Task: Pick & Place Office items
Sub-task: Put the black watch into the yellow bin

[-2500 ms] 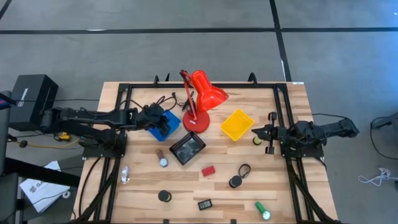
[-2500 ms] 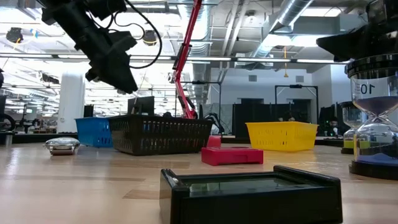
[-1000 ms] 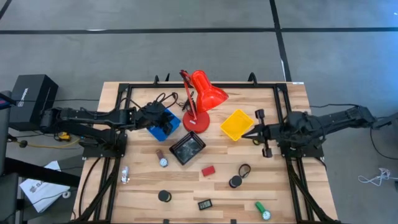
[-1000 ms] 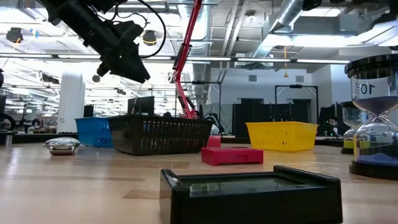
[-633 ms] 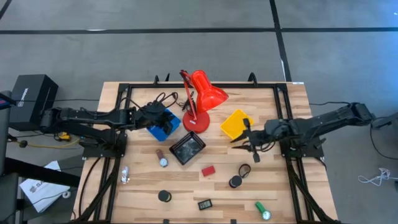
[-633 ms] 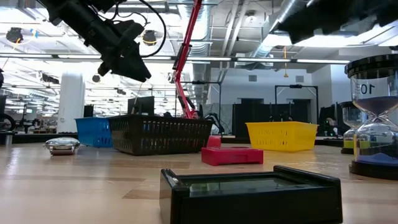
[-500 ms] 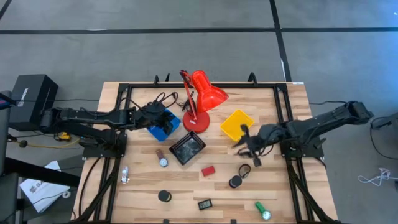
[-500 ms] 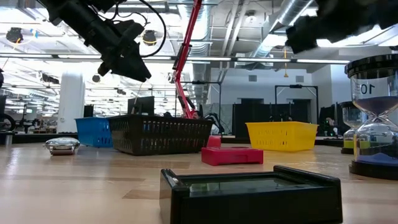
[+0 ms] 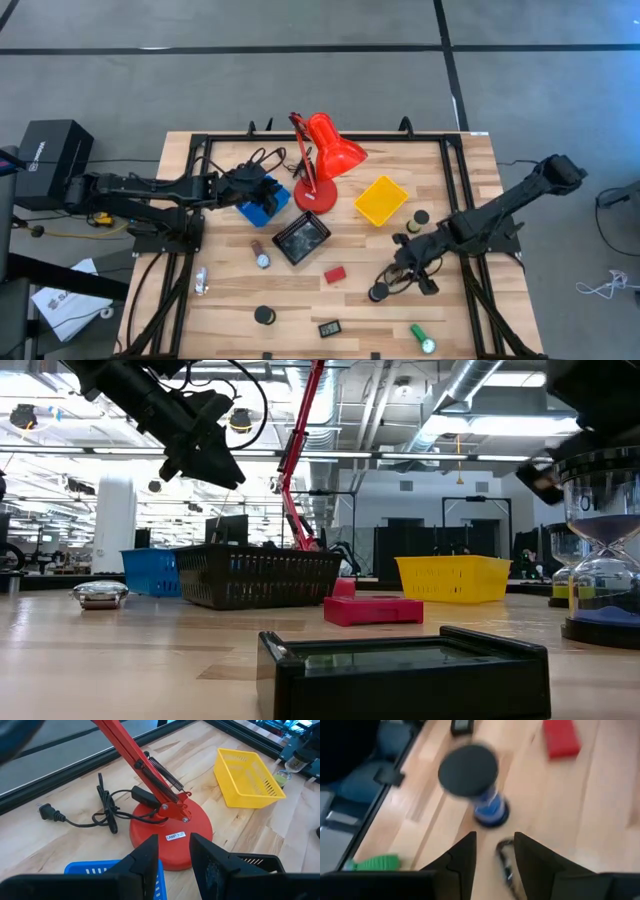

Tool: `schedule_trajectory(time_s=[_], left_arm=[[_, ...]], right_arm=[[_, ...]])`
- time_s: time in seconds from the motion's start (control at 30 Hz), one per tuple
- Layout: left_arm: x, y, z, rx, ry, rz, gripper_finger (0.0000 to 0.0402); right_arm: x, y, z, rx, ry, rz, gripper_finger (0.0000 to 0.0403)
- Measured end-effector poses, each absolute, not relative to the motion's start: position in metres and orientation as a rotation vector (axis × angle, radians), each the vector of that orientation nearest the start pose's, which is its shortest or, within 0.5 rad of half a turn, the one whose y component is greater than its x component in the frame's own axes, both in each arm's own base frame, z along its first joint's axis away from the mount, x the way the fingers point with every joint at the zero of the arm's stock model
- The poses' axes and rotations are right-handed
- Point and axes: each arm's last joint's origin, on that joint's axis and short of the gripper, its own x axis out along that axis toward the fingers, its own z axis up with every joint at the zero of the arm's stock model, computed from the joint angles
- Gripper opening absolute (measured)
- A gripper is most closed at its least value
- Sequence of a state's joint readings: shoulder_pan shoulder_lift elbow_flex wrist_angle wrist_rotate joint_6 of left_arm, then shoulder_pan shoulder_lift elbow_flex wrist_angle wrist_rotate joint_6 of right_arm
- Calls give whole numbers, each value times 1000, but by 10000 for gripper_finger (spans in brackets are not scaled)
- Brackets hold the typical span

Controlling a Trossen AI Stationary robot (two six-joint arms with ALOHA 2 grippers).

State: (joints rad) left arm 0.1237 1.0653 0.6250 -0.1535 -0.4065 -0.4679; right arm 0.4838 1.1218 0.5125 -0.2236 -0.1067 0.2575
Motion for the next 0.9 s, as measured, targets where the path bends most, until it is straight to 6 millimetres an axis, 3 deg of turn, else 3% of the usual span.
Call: schedule_trajectory(time_s=[0.2, 0.9], left_arm=[[215, 38, 232, -360, 455, 639, 106], [216, 38, 233, -363, 438, 636, 106]], right_arm=[[176, 113, 162, 15, 1004, 482, 123], [180, 103, 124, -205, 1225, 415, 122]])
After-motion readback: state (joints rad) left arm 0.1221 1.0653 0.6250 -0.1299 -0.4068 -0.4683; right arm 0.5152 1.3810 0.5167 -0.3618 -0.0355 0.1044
